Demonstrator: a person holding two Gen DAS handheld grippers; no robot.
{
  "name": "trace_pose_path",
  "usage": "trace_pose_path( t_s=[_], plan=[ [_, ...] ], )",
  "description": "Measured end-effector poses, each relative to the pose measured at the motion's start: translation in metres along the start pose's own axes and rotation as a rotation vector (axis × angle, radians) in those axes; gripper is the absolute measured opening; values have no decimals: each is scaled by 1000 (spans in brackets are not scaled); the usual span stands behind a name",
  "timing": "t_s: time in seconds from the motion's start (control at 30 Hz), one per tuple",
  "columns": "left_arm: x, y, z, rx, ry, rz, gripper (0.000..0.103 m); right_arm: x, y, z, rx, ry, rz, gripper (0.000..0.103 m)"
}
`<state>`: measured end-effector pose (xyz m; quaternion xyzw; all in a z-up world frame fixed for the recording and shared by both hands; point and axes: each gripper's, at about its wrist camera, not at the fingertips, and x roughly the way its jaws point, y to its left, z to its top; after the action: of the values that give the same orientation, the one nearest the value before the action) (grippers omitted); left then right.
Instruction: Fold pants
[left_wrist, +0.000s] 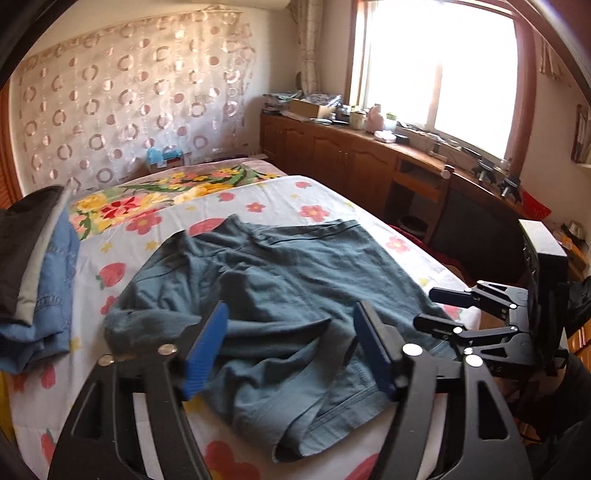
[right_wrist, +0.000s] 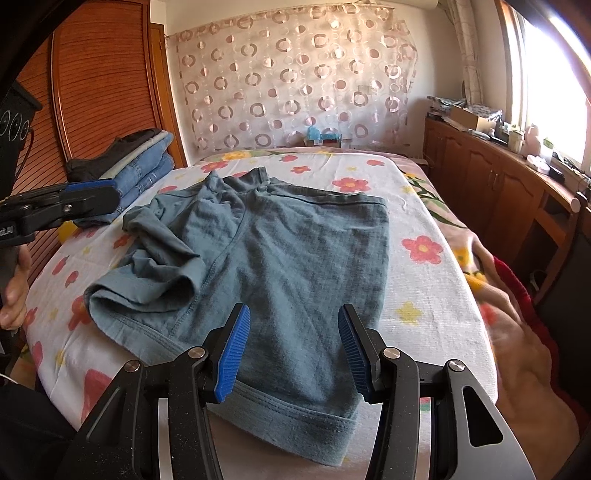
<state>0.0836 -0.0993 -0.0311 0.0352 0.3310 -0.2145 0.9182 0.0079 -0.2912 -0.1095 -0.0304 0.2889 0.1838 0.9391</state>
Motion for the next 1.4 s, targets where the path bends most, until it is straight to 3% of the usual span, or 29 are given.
trace_pose_path(
  t_s=[0.47, 0.83, 1.07, 1.13, 1.4],
  plan=[
    [19, 36, -64, -52, 139, 84, 76, 6, 24, 25, -43, -28, 96, 43],
    [22, 47, -80, -128, 147, 39, 76, 38, 37, 32, -72, 24, 203, 32],
    [22, 46, -81, -122, 130, 45, 77, 67, 45, 40, -90, 92, 211, 28],
    [22, 45, -81, -115, 129, 53, 77, 73, 45, 41, -93, 105, 209, 21],
    [16, 48, -79, -133, 110, 40, 77, 63, 49, 44, -85, 54, 223, 7]
  ],
)
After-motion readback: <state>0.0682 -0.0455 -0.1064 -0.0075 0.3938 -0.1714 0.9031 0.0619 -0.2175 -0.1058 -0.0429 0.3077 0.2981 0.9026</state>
